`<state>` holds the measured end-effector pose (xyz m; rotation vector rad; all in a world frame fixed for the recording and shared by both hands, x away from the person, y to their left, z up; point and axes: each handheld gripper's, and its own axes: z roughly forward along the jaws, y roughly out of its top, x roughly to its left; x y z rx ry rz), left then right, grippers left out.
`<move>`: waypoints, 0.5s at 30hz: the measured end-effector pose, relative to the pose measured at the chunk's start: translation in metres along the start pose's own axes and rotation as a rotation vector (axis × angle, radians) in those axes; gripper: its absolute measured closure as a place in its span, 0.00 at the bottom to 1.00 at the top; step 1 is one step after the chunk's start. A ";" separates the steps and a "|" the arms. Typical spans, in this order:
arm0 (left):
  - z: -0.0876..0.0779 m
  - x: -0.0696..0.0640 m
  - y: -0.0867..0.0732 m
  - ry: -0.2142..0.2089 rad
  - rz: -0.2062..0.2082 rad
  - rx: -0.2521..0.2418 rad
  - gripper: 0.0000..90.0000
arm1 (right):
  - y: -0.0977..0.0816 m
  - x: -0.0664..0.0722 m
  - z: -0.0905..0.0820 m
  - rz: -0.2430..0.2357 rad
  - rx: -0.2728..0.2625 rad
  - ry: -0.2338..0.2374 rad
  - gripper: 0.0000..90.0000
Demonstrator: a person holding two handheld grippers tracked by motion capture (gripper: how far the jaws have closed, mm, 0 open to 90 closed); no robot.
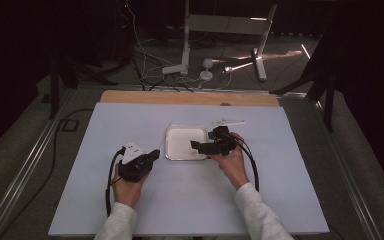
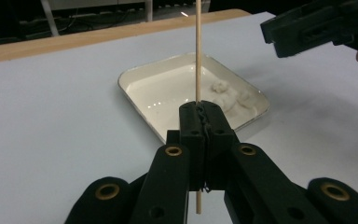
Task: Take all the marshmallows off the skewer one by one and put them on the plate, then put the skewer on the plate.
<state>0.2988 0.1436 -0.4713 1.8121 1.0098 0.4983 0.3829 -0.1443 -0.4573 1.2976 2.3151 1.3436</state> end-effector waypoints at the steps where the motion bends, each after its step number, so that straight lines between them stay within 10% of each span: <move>1: 0.000 0.000 0.001 -0.001 -0.003 -0.006 1.00 | 0.000 0.000 0.000 0.000 0.000 0.000 0.12; 15: 0.011 -0.009 0.024 -0.027 -0.015 -0.033 1.00 | -0.008 -0.003 -0.017 -0.023 -0.016 -0.010 0.04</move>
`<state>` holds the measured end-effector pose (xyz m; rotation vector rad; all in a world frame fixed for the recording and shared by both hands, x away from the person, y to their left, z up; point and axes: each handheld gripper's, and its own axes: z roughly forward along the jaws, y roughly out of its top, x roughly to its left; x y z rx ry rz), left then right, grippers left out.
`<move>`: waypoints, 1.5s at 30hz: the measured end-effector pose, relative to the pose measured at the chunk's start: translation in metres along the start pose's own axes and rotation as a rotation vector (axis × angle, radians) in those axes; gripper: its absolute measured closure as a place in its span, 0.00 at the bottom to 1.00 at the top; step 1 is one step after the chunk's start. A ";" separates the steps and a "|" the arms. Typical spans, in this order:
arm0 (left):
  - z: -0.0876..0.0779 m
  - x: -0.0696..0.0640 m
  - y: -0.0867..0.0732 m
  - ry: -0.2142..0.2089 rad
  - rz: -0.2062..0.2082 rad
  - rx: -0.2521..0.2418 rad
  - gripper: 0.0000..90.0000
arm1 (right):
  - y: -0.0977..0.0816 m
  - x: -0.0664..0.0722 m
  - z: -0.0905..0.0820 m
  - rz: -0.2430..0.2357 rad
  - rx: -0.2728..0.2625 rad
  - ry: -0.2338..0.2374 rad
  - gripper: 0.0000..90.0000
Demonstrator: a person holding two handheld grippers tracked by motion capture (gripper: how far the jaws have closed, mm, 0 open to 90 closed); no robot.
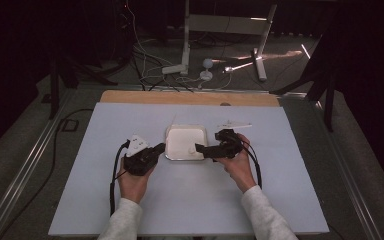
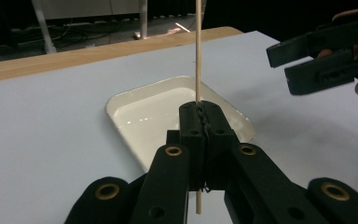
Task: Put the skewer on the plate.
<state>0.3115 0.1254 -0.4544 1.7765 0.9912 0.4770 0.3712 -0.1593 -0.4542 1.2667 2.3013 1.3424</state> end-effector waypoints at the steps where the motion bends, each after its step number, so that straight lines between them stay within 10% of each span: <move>1: 0.002 -0.001 0.001 -0.002 -0.002 0.001 1.00 | -0.001 -0.001 -0.001 -0.002 -0.004 -0.001 0.04; 45: 0.059 0.000 0.006 0.028 -0.064 0.116 0.99 | -0.074 -0.052 -0.105 0.030 -0.100 -0.171 0.04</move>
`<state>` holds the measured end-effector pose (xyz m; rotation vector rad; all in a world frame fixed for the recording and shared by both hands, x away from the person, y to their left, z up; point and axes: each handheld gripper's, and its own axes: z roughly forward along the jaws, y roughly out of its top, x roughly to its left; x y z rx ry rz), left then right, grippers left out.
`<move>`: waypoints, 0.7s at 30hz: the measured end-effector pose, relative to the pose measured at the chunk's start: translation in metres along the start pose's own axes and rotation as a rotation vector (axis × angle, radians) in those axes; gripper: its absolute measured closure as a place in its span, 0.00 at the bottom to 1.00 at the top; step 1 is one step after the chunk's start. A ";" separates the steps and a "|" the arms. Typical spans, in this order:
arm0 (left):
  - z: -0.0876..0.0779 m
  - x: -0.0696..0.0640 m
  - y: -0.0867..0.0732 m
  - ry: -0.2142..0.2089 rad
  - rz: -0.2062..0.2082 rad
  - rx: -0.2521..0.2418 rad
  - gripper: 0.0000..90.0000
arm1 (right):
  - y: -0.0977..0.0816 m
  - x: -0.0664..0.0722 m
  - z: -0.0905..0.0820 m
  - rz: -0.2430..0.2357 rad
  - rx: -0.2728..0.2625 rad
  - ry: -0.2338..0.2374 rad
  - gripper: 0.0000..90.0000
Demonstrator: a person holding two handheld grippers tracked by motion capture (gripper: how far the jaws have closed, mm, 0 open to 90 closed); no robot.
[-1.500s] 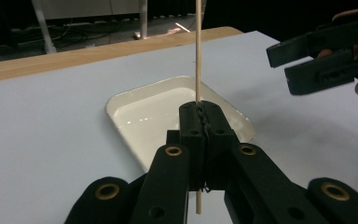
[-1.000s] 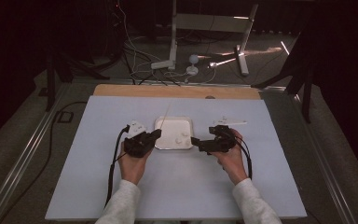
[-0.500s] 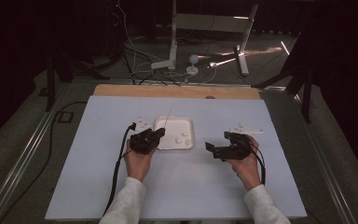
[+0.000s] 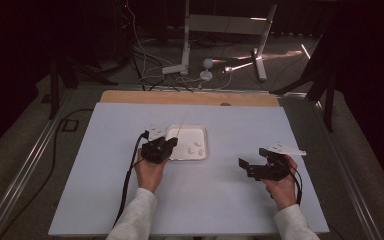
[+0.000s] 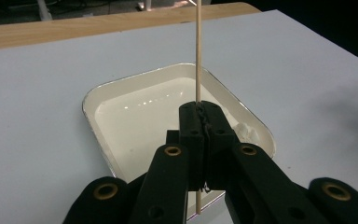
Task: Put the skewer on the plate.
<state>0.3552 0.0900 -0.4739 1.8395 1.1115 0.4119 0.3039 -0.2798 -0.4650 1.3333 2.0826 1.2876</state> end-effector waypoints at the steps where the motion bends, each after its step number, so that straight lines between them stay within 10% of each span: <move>1: 0.001 0.000 0.000 0.001 0.000 0.004 0.99 | -0.002 -0.001 -0.002 -0.002 -0.002 -0.006 0.04; 21: 0.032 0.001 -0.012 0.022 -0.025 0.090 0.99 | -0.008 -0.005 -0.021 -0.002 -0.047 -0.025 0.04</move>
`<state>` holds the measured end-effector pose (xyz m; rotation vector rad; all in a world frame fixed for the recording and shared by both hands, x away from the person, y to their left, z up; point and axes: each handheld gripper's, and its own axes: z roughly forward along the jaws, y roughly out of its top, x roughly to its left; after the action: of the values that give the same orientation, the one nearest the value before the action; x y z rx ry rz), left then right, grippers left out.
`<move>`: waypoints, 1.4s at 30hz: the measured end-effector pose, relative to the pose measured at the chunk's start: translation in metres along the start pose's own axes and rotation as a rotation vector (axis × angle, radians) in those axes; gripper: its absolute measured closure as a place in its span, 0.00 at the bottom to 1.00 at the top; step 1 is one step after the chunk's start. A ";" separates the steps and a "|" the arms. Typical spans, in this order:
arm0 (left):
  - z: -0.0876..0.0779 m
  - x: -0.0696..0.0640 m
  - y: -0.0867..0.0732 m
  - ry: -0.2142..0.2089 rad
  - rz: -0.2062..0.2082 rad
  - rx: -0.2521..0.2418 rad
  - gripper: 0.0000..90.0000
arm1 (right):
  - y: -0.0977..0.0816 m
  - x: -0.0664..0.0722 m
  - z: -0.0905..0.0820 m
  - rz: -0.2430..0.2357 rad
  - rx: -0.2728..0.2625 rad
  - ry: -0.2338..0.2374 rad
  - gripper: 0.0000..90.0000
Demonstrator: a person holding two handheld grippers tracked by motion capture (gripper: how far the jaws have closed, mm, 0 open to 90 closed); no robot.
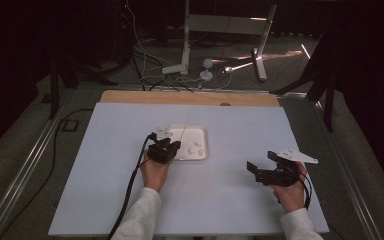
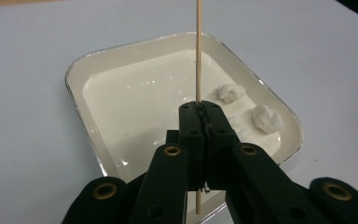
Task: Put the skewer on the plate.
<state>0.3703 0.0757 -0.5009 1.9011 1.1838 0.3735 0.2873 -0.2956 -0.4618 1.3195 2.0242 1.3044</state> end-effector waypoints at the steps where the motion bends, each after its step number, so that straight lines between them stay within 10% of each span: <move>1: 0.002 0.000 -0.001 0.001 -0.004 0.006 0.99 | 0.000 0.000 0.000 0.000 -0.001 0.001 0.04; 18: 0.020 0.006 -0.009 0.027 -0.059 0.093 0.94 | 0.000 0.001 -0.001 -0.005 -0.001 0.000 0.04; 28: 0.000 0.012 0.000 -0.019 -0.095 -0.018 0.38 | 0.000 0.002 -0.002 -0.015 -0.006 -0.002 0.04; 42: -0.077 0.025 0.007 -0.118 -0.012 -0.190 0.10 | -0.005 0.006 -0.001 -0.040 -0.032 0.015 0.04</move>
<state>0.3389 0.1334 -0.4542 1.7274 1.0436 0.3497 0.2806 -0.2914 -0.4646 1.2527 2.0206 1.3267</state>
